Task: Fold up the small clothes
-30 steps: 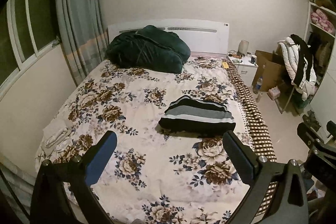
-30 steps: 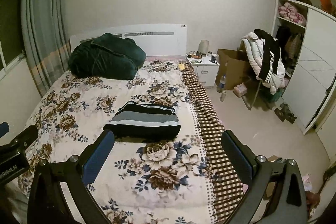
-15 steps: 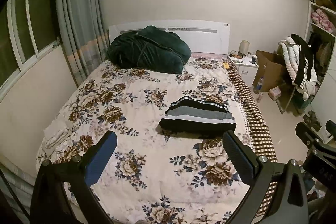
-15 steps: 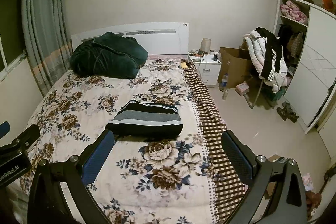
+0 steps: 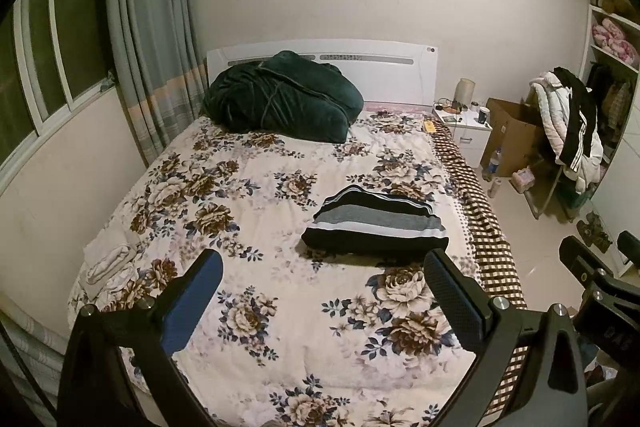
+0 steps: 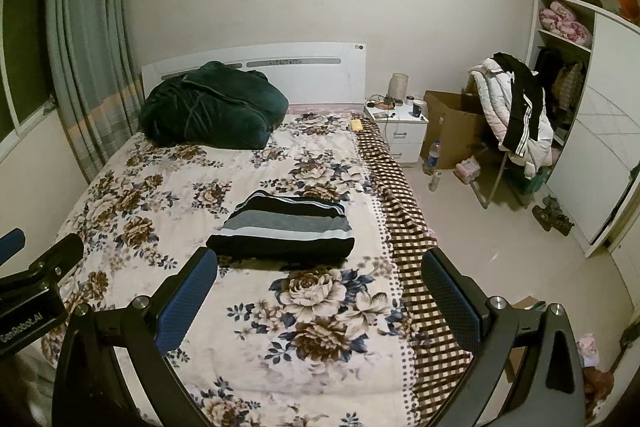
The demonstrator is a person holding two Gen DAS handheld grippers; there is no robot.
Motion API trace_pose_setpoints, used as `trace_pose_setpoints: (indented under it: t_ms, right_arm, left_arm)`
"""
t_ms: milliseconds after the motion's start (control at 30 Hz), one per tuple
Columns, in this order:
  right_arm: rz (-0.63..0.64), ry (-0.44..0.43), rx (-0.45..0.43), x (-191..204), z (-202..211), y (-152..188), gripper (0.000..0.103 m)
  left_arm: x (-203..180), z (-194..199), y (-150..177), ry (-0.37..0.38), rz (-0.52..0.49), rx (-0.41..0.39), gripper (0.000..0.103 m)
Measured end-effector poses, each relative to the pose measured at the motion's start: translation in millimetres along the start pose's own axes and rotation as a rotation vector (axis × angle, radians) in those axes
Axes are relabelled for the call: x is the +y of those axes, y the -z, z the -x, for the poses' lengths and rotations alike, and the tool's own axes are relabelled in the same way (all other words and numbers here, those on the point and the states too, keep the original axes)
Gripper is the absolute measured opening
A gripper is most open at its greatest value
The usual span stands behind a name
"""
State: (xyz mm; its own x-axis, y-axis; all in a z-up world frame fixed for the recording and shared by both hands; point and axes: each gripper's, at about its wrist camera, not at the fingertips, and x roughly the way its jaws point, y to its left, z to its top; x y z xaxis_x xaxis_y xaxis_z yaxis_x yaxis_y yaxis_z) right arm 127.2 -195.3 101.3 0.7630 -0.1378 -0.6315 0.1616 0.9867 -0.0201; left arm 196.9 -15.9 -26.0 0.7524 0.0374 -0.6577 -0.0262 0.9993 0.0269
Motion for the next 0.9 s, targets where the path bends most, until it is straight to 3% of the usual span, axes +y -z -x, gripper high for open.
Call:
trace_pose_setpoints:
  t_ms: [900]
  right_arm:
    - [0.003,-0.017,0.004,8.5,-5.0,1.1,0.103]
  left_arm:
    - [-3.8,4.2,-4.2,0.000,0.005,0.008,0.103]
